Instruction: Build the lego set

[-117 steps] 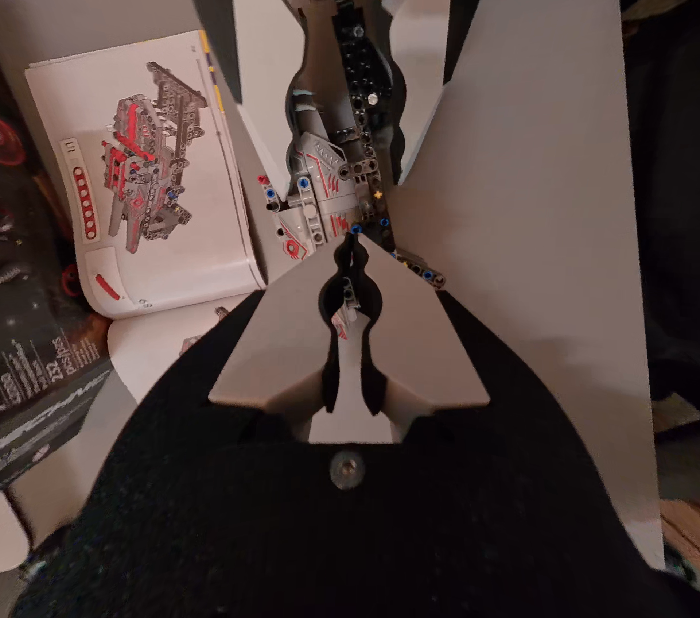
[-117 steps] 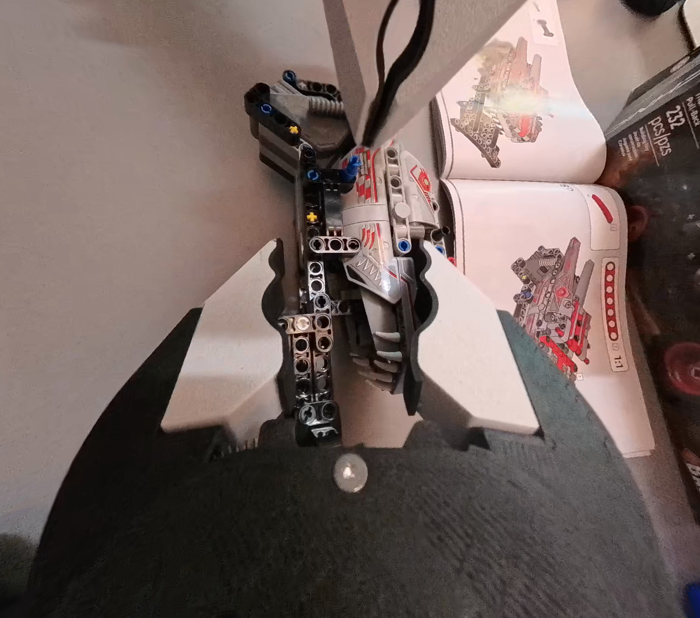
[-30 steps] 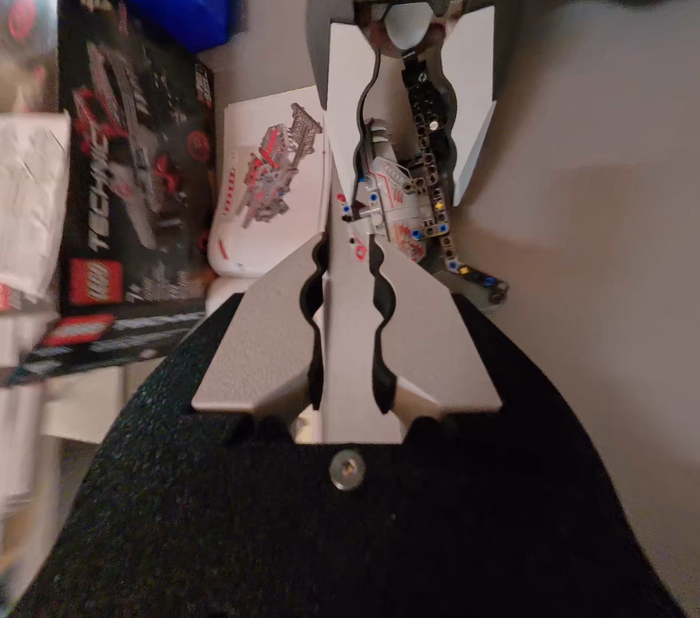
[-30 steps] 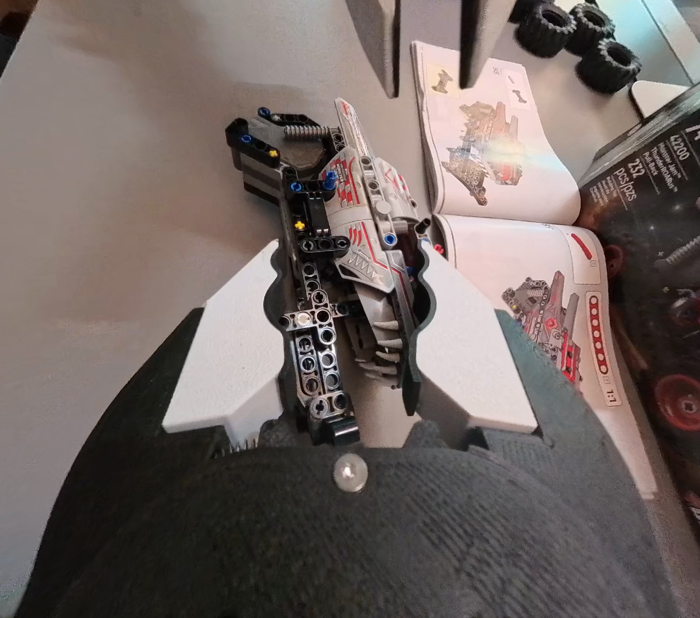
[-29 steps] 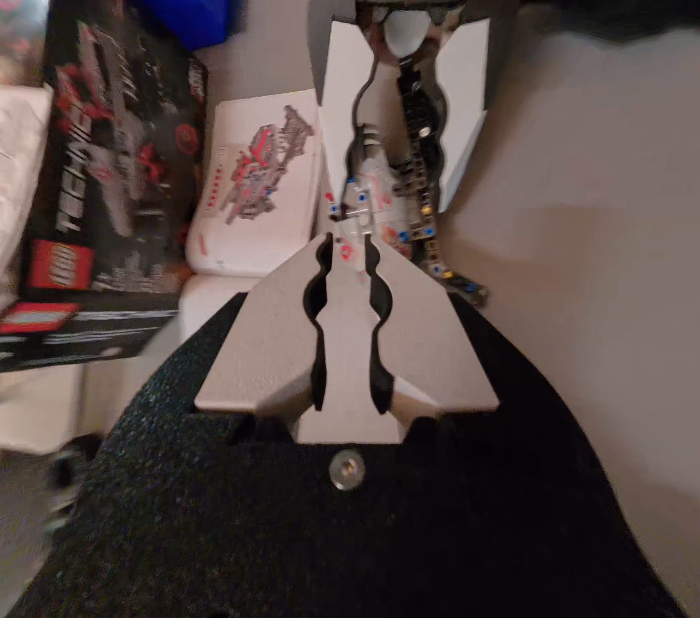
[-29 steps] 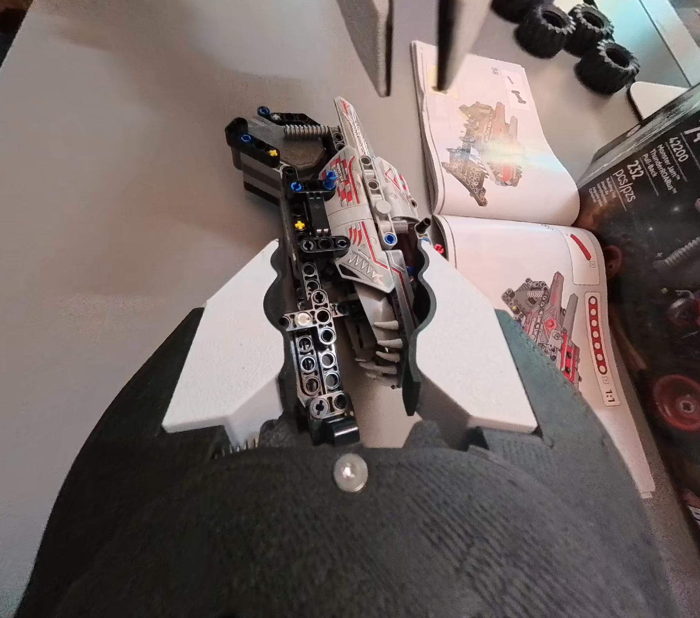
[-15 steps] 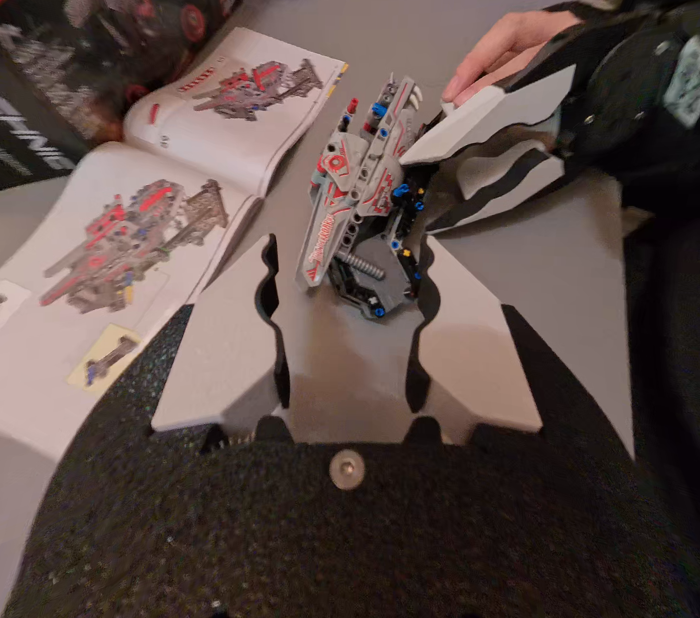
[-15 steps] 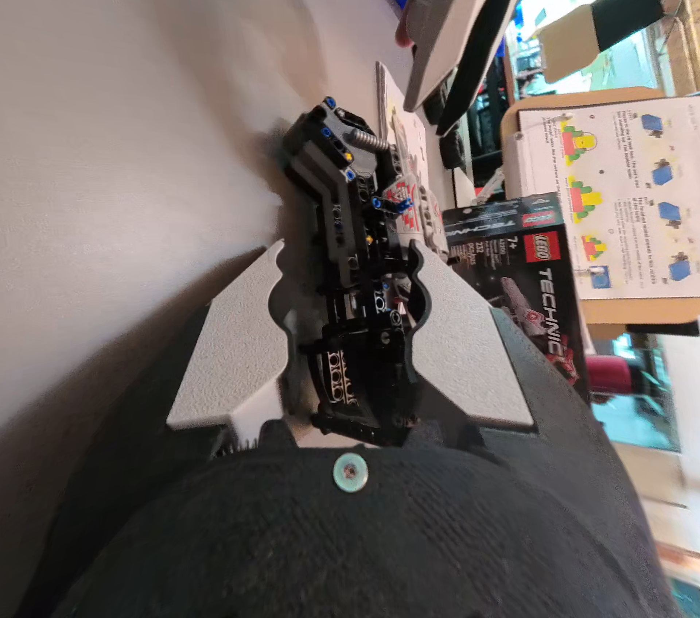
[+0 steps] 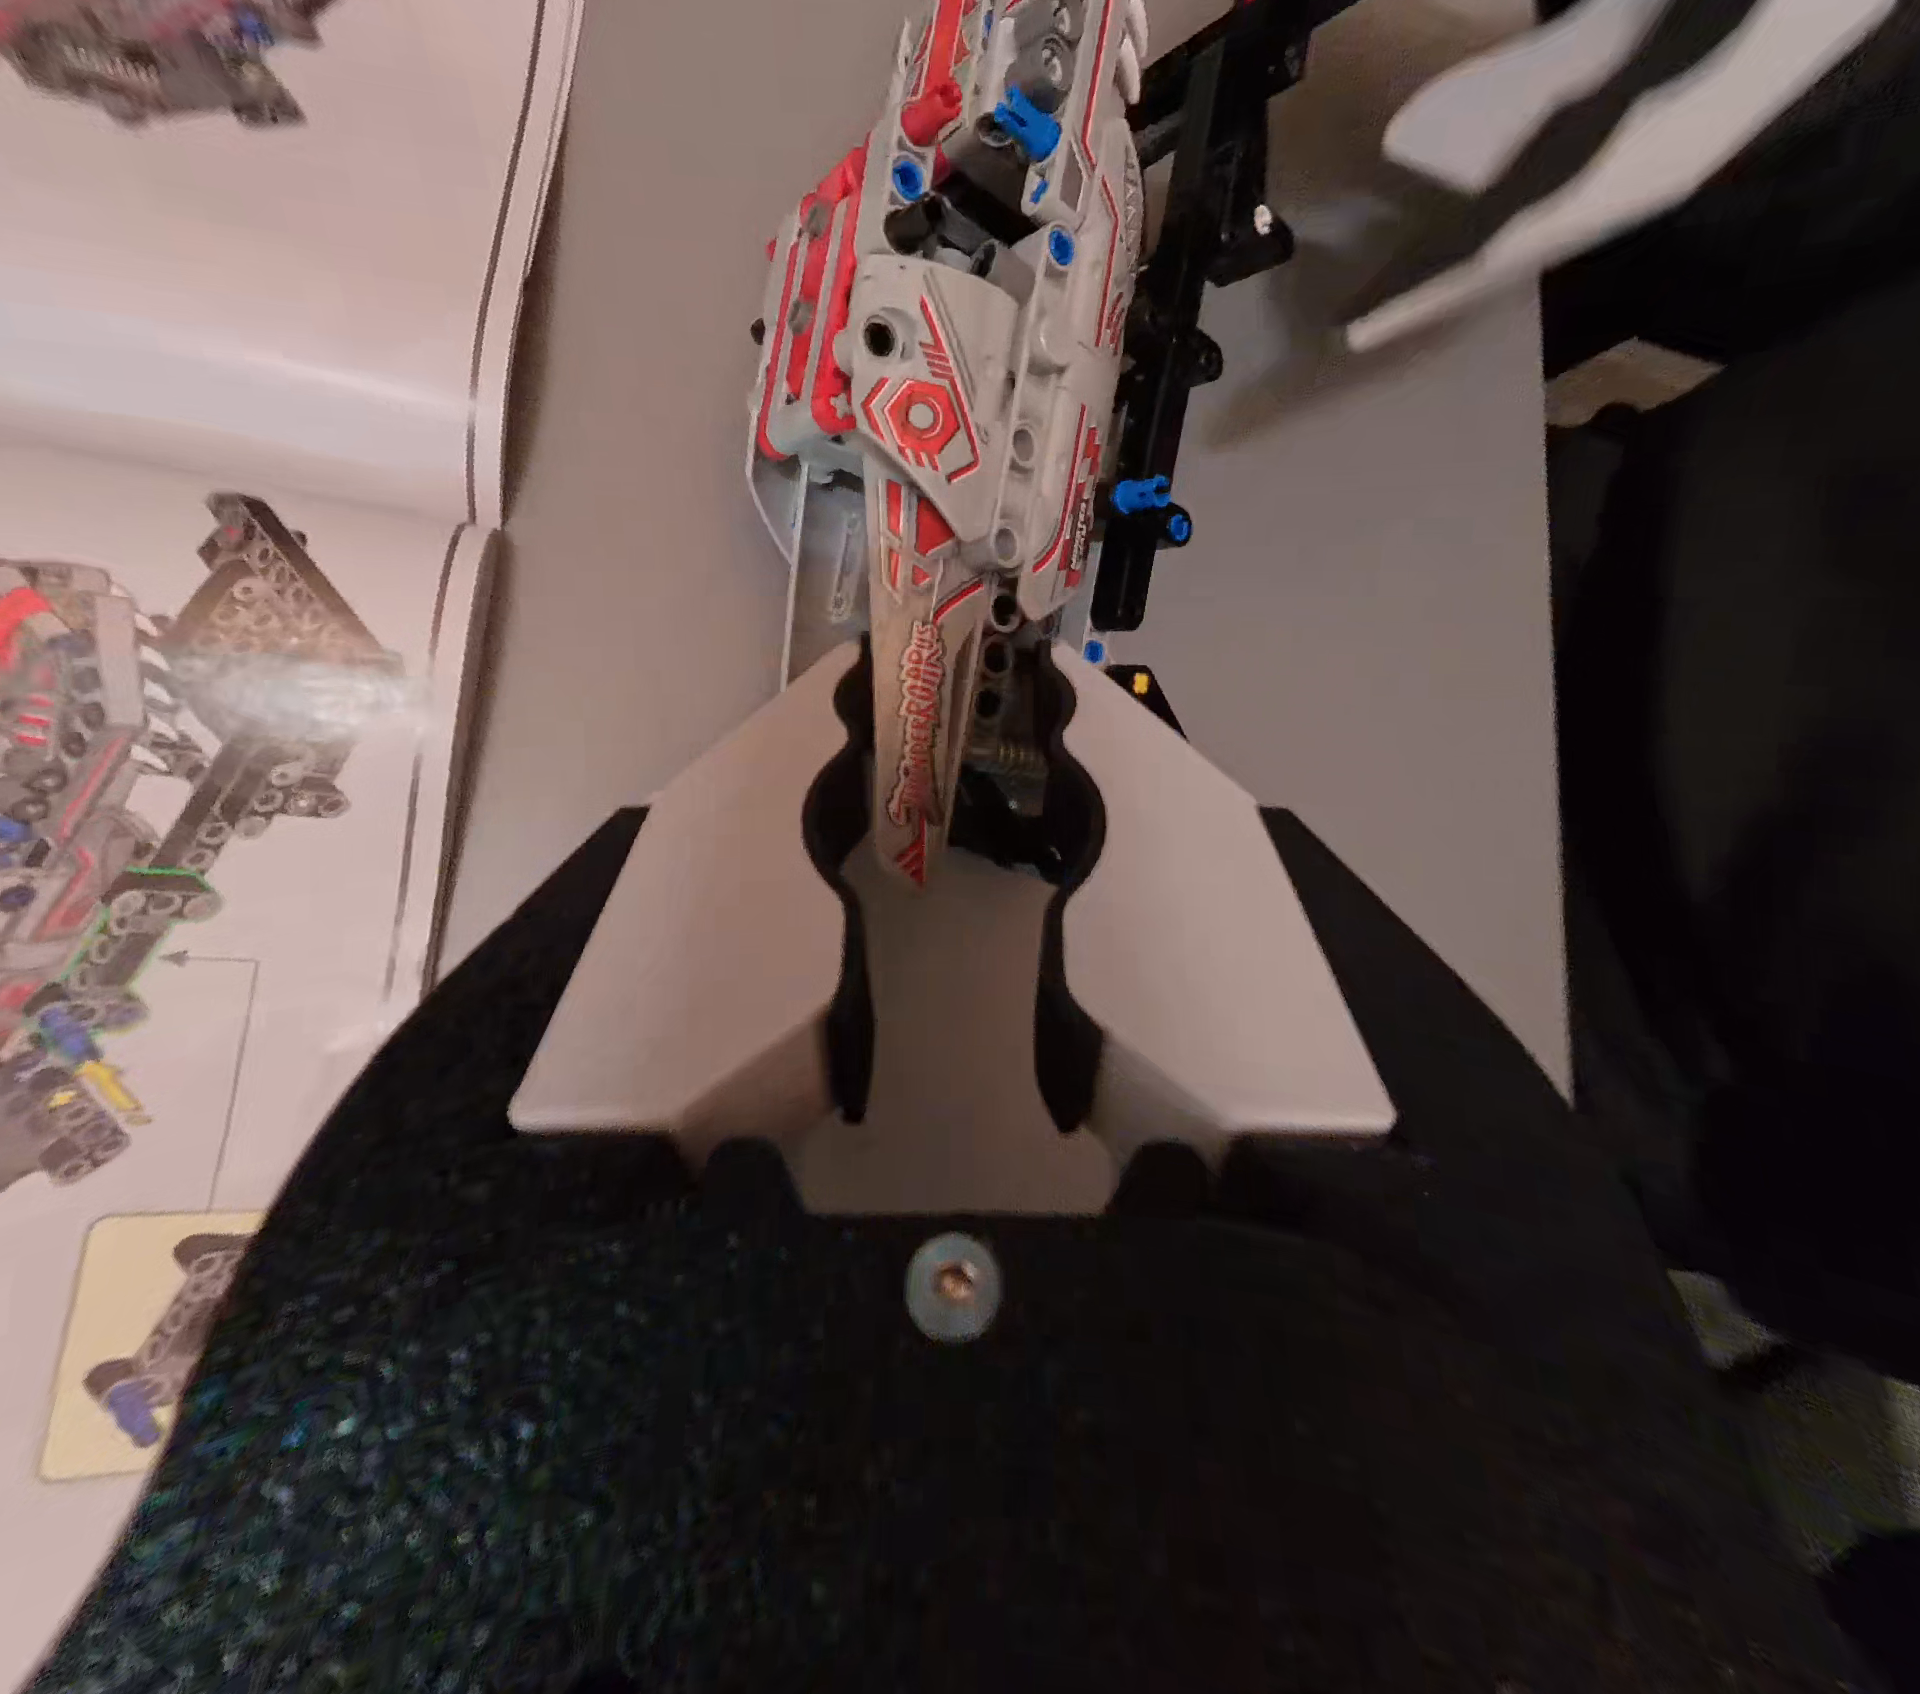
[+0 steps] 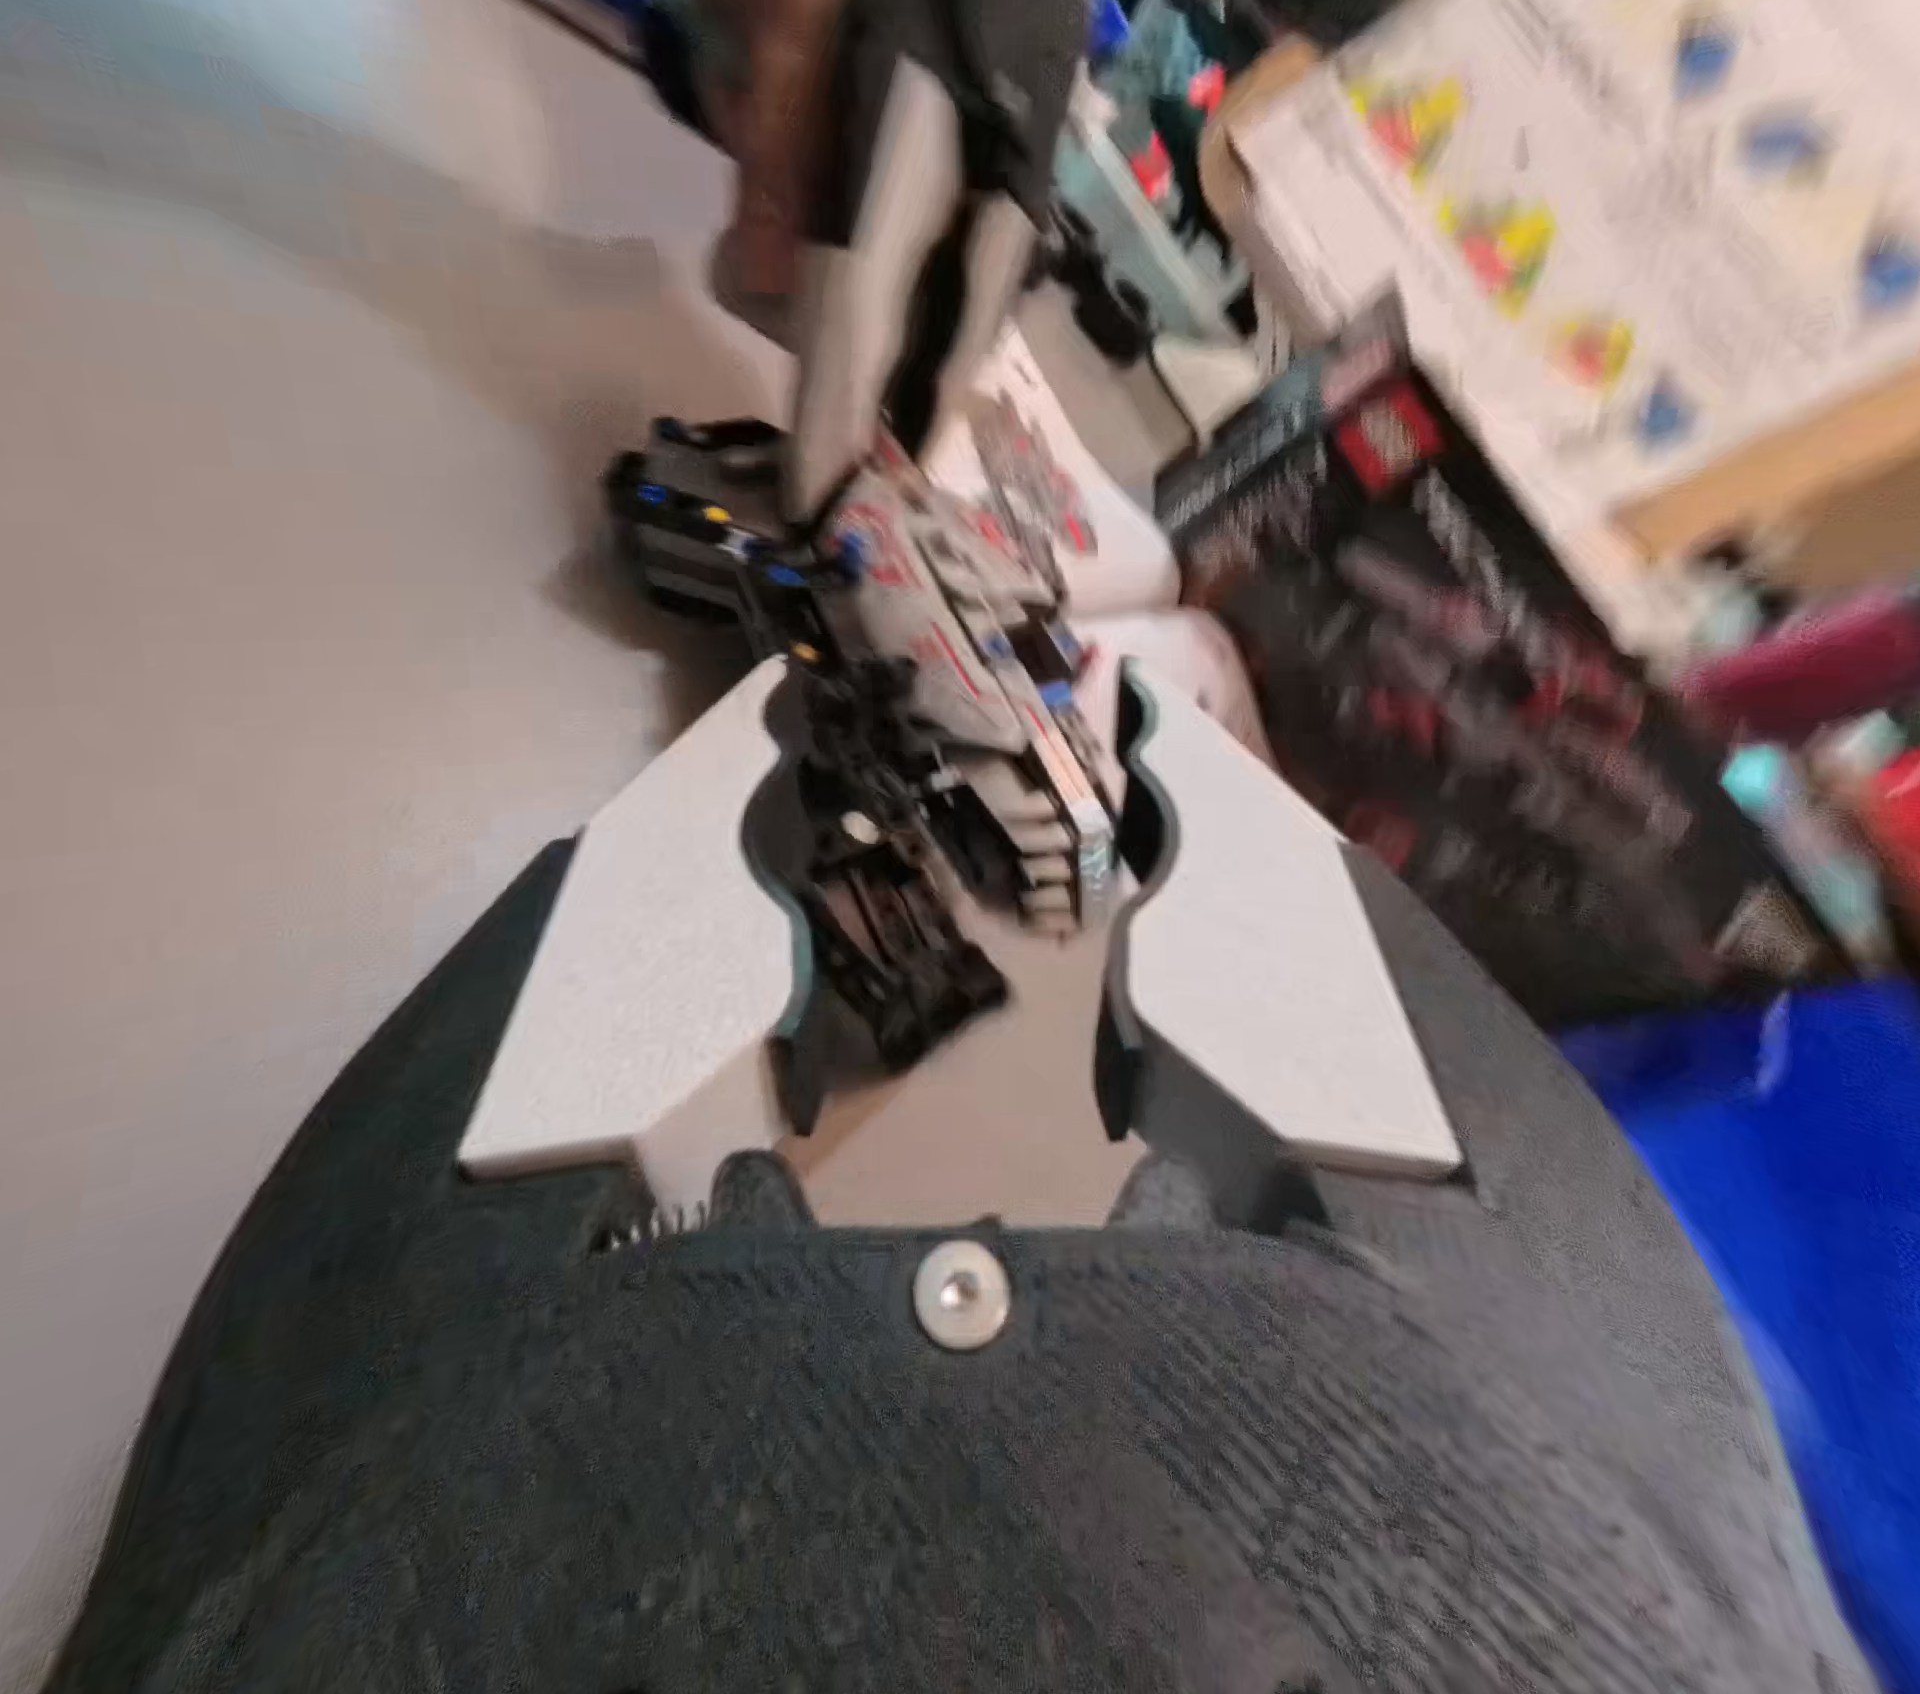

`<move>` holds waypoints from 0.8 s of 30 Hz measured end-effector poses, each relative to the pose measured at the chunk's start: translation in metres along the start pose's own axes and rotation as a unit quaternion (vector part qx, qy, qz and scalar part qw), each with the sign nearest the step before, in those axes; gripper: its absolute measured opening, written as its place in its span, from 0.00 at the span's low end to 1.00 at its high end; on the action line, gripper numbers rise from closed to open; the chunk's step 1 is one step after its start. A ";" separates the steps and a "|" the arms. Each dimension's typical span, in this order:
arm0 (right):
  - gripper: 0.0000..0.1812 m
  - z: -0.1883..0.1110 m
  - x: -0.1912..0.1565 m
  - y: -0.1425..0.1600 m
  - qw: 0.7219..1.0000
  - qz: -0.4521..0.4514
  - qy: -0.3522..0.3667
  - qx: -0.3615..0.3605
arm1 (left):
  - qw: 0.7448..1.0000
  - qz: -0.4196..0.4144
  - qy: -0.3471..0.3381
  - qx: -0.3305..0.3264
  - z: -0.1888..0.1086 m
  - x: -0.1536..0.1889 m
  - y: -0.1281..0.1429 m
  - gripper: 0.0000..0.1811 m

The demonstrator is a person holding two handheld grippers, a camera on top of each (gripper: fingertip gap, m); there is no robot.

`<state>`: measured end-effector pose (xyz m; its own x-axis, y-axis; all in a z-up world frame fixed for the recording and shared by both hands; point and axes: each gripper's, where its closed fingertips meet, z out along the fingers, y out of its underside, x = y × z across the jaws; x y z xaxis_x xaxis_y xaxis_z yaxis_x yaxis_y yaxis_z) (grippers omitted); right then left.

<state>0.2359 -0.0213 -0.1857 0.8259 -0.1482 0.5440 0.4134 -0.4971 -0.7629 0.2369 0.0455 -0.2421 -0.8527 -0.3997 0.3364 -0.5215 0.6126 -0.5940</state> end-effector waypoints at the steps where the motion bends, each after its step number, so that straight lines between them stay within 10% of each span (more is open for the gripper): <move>1: 0.40 -0.006 0.010 0.010 0.997 0.071 -0.008 -0.015 | 0.999 0.024 -0.017 0.012 -0.001 0.003 -0.002 0.14; 6: 0.49 -0.016 0.006 0.040 0.921 0.351 -0.166 -0.013 | 0.960 0.222 -0.167 0.047 -0.003 0.030 -0.006 0.12; 10: 0.44 -0.013 -0.025 0.034 0.890 0.367 -0.271 -0.012 | 0.913 0.300 -0.271 0.058 -0.004 0.041 -0.005 0.11; 15: 0.39 0.000 -0.033 0.031 0.945 0.240 -0.221 -0.013 | 0.861 0.338 -0.375 0.060 -0.016 0.028 -0.002 0.17; 24: 0.38 0.020 -0.041 0.018 0.975 0.158 -0.156 -0.012 | 0.904 0.207 -0.327 0.182 -0.057 0.036 0.016 0.21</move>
<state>0.2170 -0.0065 -0.2287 0.9886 -0.0306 0.1474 0.1138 -0.4892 -0.8647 0.1958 0.0795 -0.1982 -0.7096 -0.5784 -0.4023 -0.0159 0.5840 -0.8116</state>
